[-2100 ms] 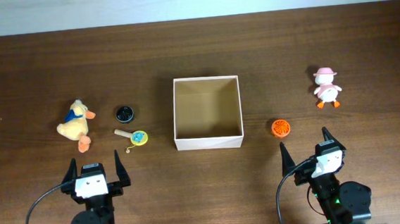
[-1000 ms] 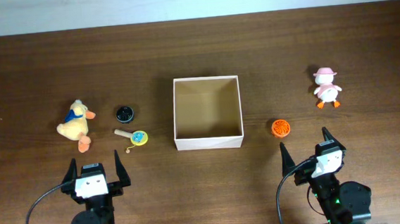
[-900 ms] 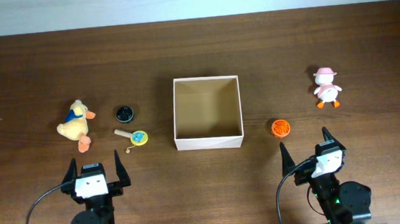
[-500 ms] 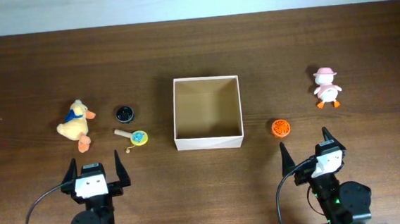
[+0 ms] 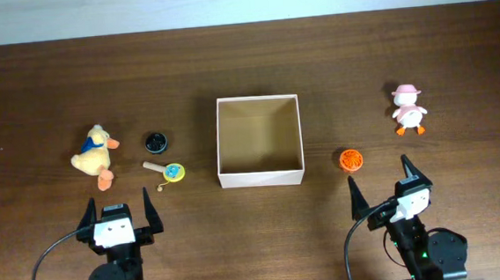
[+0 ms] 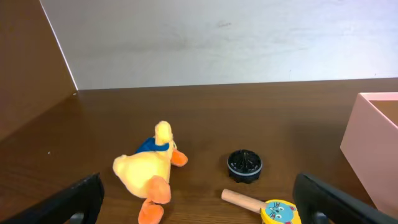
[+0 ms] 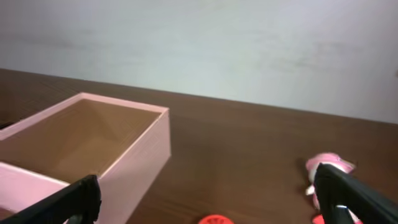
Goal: Pack container
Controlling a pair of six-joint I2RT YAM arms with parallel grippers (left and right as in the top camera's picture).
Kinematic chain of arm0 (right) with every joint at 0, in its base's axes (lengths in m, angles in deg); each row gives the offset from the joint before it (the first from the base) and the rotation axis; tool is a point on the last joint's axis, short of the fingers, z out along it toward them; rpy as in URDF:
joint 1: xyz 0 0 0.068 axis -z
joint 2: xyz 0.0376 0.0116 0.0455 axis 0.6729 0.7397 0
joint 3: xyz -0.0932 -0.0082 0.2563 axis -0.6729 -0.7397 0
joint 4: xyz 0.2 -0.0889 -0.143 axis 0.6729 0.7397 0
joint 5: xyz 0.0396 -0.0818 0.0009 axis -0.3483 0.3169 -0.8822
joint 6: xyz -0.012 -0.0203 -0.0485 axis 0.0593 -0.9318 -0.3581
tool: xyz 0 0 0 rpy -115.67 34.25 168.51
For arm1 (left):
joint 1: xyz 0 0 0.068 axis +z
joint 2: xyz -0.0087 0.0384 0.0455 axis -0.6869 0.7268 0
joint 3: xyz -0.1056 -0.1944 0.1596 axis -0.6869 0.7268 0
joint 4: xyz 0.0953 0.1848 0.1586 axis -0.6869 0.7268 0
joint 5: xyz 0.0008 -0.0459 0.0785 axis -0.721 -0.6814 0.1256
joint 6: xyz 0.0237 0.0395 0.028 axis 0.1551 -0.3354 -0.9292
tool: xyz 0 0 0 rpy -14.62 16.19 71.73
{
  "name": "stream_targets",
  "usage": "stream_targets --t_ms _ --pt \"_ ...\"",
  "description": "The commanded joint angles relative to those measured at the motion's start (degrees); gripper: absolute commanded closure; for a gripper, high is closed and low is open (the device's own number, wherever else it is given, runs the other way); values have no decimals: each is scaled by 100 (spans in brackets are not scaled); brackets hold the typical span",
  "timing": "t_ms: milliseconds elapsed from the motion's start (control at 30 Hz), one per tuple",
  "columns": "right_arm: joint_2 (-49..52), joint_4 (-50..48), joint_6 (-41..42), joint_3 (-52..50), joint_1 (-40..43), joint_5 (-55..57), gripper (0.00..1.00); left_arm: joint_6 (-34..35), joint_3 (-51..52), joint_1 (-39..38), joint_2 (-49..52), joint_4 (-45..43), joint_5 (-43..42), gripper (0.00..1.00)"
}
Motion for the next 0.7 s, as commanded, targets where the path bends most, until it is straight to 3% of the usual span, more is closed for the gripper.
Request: stream_targets --t_ms 0,267,533,667 --pt "-48 142 321 417 35 -264 1 -50 31 4 -50 -2 -83 1" --pt "586 1829 413 2253 35 -264 1 -50 31 4 -50 -2 -83 1" --pt "2275 4291 411 4555 35 -262 1 -50 31 4 -50 -2 -83 1" --pt "2953 4907 415 5117 35 -350 1 -50 31 4 -50 -2 -83 1"
